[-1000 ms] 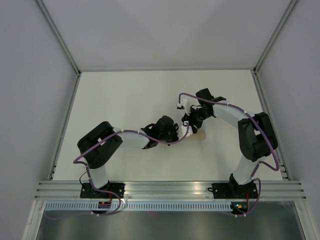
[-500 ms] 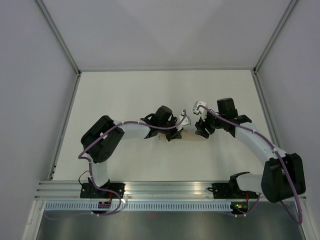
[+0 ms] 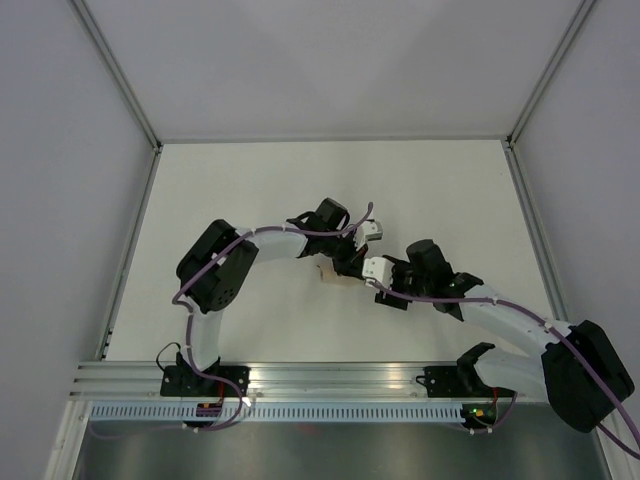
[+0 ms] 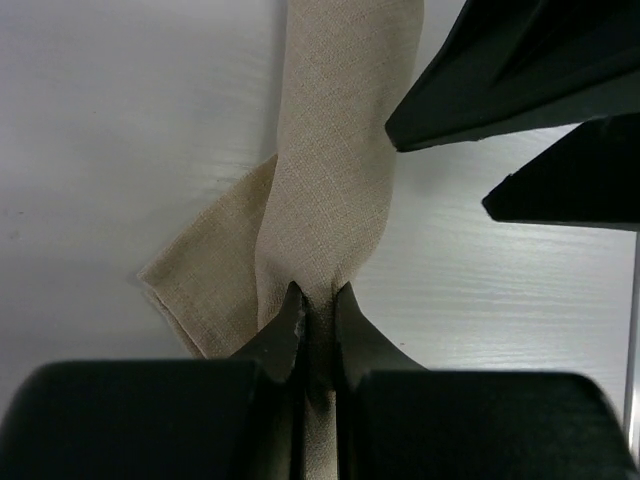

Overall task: Fold the napkin, place the utensils inside, and roll it up
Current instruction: Roll the napkin at the center of the board.

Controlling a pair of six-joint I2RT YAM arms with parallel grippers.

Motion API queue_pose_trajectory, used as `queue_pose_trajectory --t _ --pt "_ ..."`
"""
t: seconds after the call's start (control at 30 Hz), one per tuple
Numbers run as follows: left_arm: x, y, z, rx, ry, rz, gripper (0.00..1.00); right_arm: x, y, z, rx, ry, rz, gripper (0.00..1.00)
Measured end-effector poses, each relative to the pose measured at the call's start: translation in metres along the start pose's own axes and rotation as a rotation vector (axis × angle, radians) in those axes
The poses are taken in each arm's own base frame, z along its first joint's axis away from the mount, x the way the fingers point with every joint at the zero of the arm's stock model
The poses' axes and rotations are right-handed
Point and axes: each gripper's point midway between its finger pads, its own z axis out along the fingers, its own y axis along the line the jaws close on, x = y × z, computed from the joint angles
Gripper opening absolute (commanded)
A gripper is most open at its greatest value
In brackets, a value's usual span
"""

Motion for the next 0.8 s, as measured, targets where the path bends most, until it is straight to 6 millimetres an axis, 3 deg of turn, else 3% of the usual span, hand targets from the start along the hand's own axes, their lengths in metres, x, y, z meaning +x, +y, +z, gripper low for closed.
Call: queue_pose_trajectory --t 0.23,0.4,0.8 --pt "0.004 -0.008 0.001 0.103 0.023 -0.076 0.02 -0.012 -0.013 0.011 0.087 -0.005 -0.089 0.69" --pt "0.006 -0.014 0.002 0.170 0.049 -0.138 0.02 -0.018 -0.008 0.019 0.086 -0.008 -0.131 0.69" --pt "0.015 -0.030 0.001 0.261 0.079 -0.221 0.06 0.004 0.006 0.036 0.035 0.071 -0.143 0.61"
